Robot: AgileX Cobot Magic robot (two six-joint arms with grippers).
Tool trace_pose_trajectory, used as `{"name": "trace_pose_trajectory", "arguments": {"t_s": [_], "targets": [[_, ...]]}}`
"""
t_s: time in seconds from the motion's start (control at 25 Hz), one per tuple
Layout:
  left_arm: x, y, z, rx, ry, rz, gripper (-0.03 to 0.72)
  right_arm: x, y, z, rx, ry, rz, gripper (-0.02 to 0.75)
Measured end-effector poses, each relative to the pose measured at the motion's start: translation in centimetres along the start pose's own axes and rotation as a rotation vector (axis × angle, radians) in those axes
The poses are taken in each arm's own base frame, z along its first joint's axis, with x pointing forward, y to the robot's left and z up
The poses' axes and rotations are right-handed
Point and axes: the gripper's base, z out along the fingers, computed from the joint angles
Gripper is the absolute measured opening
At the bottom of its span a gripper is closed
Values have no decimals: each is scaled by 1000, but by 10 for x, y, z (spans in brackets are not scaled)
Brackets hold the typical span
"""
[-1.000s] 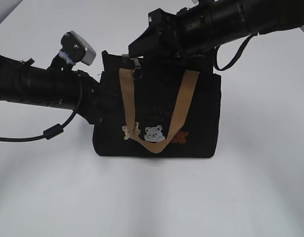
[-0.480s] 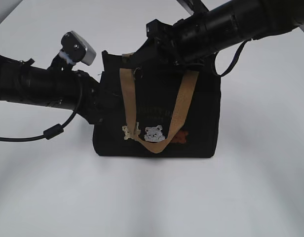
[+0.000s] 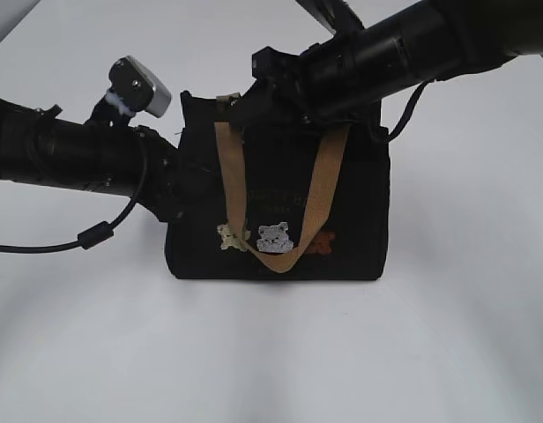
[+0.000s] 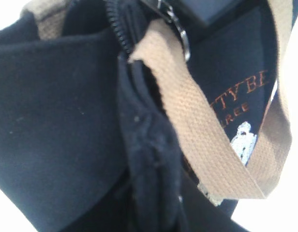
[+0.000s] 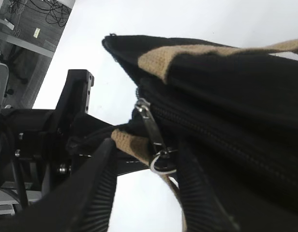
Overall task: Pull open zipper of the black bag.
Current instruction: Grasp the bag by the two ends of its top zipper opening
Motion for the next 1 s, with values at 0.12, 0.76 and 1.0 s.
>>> {"name": "trace_pose_trajectory", "arguments": {"t_s": [0.12,0.76,1.0], "targets": [[0,0,0,-1,1,0,69,2,4,4,9,-4,-14,302],[-1,0,0,3,-5,-1,69,-4,-13,-8,6,3,19,5],[-2,-2,1,12,-10,1,69,-17,-37,-69,25,45,27,2]]}}
